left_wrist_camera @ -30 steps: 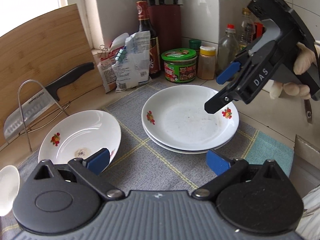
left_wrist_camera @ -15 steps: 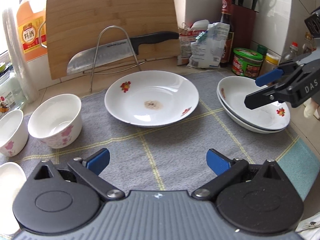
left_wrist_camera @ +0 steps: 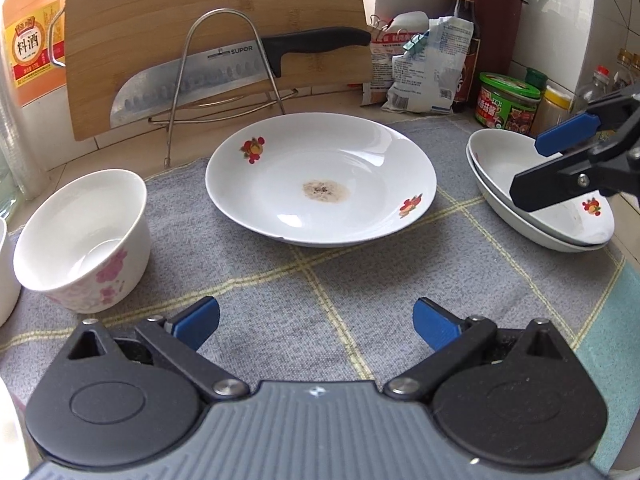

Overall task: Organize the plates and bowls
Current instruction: 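Move the right gripper to the rim of the stained fruit-decal plate, then close the right gripper on the stained plate rim and lift it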

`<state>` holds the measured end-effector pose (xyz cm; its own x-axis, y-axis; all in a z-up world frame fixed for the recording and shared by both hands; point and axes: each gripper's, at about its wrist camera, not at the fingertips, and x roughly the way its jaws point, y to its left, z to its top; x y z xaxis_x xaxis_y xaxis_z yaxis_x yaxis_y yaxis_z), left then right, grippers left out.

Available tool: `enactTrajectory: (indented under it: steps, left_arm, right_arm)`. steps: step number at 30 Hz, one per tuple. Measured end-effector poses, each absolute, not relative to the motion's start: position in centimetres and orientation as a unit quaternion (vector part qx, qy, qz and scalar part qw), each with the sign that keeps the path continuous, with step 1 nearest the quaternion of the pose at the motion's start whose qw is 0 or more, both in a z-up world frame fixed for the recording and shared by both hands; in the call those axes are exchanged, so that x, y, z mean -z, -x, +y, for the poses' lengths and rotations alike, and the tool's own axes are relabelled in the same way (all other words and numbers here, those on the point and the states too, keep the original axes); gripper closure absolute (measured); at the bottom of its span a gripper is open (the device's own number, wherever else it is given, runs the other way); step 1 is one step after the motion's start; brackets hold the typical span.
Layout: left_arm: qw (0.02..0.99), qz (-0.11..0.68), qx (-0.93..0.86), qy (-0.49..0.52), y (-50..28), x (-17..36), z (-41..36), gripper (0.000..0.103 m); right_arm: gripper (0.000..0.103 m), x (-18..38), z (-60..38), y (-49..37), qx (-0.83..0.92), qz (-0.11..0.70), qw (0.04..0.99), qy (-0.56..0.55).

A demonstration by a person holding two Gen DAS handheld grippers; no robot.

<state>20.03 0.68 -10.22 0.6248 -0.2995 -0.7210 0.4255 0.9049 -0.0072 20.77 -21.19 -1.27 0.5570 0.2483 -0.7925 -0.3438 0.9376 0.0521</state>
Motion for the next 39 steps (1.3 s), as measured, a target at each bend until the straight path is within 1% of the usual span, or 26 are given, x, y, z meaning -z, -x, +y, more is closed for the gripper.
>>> enactTrajectory:
  steps: [6,12,23,31,39]
  left_arm:
    - [0.890,0.389,0.224,-0.081,-21.5,11.5,0.0,0.001]
    - [0.900,0.372,0.208,-0.092,-22.1,11.9,-0.5,0.000]
    - [0.908,0.376,0.169,-0.074,-23.0,11.9,-1.0,0.000]
    - [0.912,0.373,0.154,-0.068,-23.0,11.9,-1.2,0.000]
    - [0.915,0.367,0.151,-0.066,-22.8,11.9,-1.1,0.000]
  right_arm:
    - [0.000,1.5,-20.4,-20.5,-0.134,0.454,0.879,0.052]
    - [0.000,1.9,-20.3,-21.3,-0.144,0.464,0.872,0.059]
    - [0.000,3.3,-20.3,-28.3,-0.208,0.462,0.858,0.080]
    - [0.000,5.4,-20.3,-33.8,-0.234,0.489,0.838,0.064]
    - [0.000,7.4,-19.3,-36.1,-0.259,0.510,0.818,0.059]
